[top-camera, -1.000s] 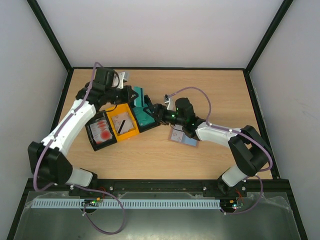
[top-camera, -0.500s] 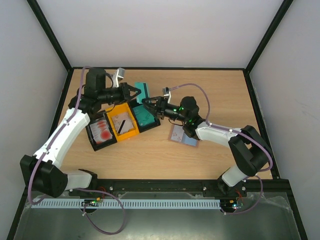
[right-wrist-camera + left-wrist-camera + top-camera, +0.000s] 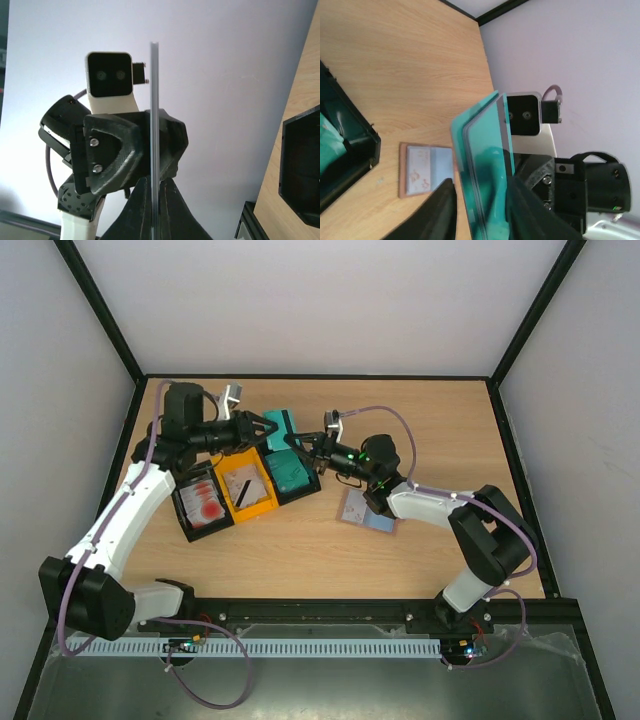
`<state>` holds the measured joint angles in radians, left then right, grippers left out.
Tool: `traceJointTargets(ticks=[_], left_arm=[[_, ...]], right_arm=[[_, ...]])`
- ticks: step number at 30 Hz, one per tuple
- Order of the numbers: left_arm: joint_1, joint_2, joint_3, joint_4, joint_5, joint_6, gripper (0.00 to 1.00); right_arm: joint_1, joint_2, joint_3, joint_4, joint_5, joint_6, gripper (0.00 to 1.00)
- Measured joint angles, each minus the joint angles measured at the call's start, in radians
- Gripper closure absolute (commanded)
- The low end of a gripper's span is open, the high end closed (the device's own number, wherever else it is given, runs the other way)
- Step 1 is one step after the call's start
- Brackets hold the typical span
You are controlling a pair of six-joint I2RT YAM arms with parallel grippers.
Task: Put the credit cards into the card holder
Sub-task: Pick up the credit card from the storage box.
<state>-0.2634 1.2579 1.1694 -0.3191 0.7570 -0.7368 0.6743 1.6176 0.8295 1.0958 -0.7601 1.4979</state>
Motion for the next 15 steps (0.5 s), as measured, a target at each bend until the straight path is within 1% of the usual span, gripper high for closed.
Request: traceJointTargets(ticks=[2,9,11,15], left_arm=[[0.018,-0.001,-0.006,-0.008,0.004,0.001,0.58],[0.108,-0.035,-0.006,-0.041,0.021,0.038,0.57],[0.113,-0.039,-0.011,-0.039,0.033,0.045,0.57],[0.112,-0.039,-0.040,-0.039,0.067,0.054,0.49]], right_arm=[[0.000,0.000,0.000,-0.007,0.004,0.001,0.98],[-0.013,0.000,0.015,-0.014,0.022,0.024,0.98],[-0.013,0.000,0.019,-0.014,0.022,0.032,0.98],[-0.013,0.000,0.027,-0.014,0.018,0.037,0.98]])
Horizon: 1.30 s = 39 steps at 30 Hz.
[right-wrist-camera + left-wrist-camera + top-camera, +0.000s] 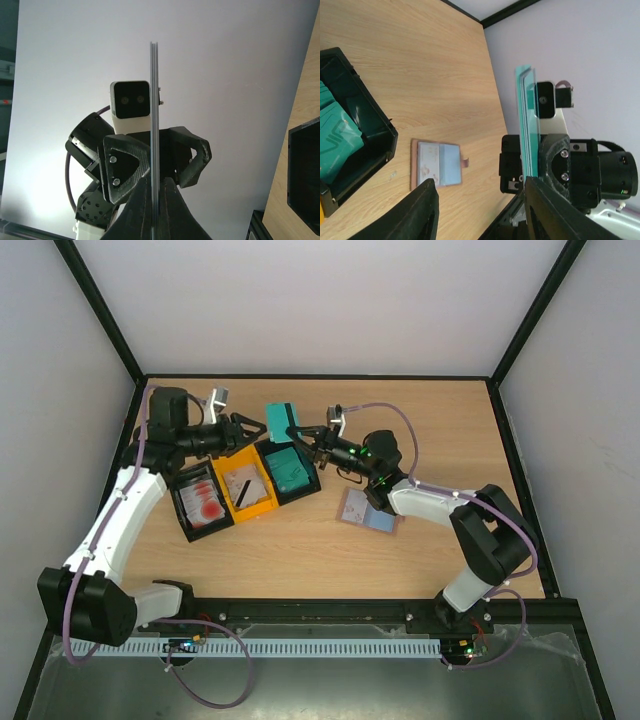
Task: Put the credit cards into the card holder
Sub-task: Pick up the credit card from the storage box, then place the credit card in the storage box.
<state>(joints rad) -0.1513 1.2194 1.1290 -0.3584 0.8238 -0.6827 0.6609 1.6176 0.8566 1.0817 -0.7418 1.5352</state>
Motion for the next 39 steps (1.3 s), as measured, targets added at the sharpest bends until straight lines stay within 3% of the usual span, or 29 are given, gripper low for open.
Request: traceJointTargets(ticks=[9,17,22,25,29,33,39], left_arm=[[-0.002,0.000,-0.021,0.043,0.064,-0.005,0.48],[-0.014,0.012,-0.042,0.056,0.078,0.005,0.72],[-0.016,0.027,-0.050,0.053,0.079,0.021,0.78],[-0.016,0.027,-0.050,0.053,0.076,0.030,0.76],[-0.017,0.027,-0.062,0.058,0.074,0.032,0.66],[-0.026,0.032,-0.081,0.078,0.074,0.015,0.67],[-0.047,0.049,-0.095,0.123,0.073,-0.035,0.83]], right_arm=[[0.000,0.011,0.005,0.000,-0.011,0.008,0.98],[0.000,0.021,0.005,0.001,-0.015,0.019,0.98],[0.000,0.027,0.005,0.001,-0.018,0.027,0.98],[0.000,0.034,0.005,0.005,-0.019,0.042,0.98],[0.000,0.040,0.005,0.017,-0.024,0.060,0.98],[0.001,0.055,0.005,0.026,-0.032,0.066,0.98],[0.000,0.068,0.002,0.039,-0.027,0.070,0.98]])
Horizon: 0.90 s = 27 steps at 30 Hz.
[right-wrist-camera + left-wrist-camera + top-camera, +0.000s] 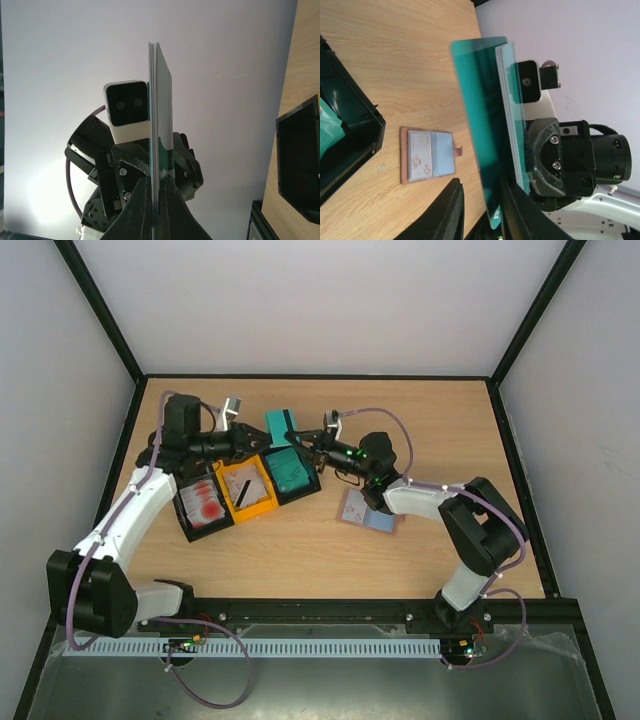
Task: Put the credit cards into the card holder
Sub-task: Place the credit card in the storage box.
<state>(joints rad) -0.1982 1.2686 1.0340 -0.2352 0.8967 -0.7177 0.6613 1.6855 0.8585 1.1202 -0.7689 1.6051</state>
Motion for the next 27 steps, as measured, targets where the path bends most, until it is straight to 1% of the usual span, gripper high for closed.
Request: traceJointTargets(ticks=[3,6,16,27], left_arm=[[-0.005,0.000,-0.028,0.043,0.008,-0.029,0.97],[-0.006,0.000,-0.065,0.072,0.010,-0.051,0.98],[-0.006,0.002,-0.206,0.096,-0.032,-0.106,0.98],[-0.006,0.130,-0.219,0.091,-0.077,-0.112,0.98]], right_arm=[[0.000,0.005,-0.015,-0.001,0.005,-0.008,0.98],[0.000,0.014,-0.042,-0.016,0.010,-0.028,0.98],[0.019,0.089,-0.103,-0.020,0.017,-0.049,0.98],[0.021,0.199,-0.118,-0.016,0.047,0.017,0.94]])
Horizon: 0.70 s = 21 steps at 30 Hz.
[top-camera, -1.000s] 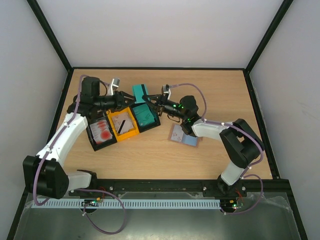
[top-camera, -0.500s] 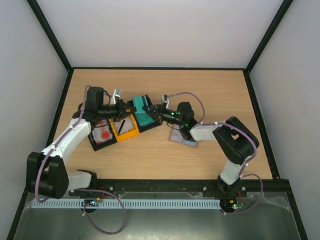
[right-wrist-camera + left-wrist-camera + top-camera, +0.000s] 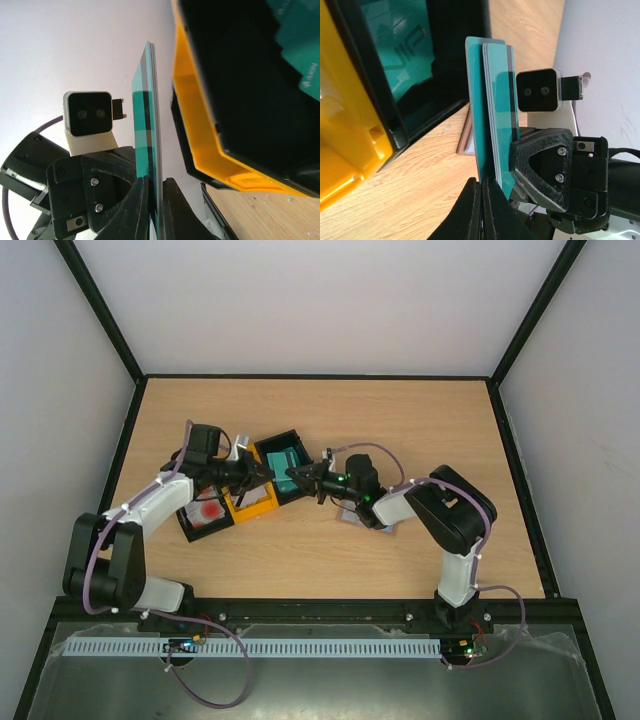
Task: Put the credit cards into the card holder
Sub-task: Place the credit card in the storage box.
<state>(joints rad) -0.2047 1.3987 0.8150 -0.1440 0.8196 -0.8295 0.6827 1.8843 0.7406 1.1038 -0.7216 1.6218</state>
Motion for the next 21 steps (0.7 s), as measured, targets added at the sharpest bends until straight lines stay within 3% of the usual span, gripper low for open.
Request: traceJointTargets(ticks=[11,21], left_arm=[[-0.004,0.053,0.011,-0.041,-0.064,0.064,0.98],[-0.004,0.042,0.072,-0.180,-0.180,0.153,0.98]], right_arm=[[-0.010,0.056,-0.032,-0.086,0.045,0.027,0.77],[-0.010,0.038,-0.025,-0.219,0.058,-0.037,0.52]])
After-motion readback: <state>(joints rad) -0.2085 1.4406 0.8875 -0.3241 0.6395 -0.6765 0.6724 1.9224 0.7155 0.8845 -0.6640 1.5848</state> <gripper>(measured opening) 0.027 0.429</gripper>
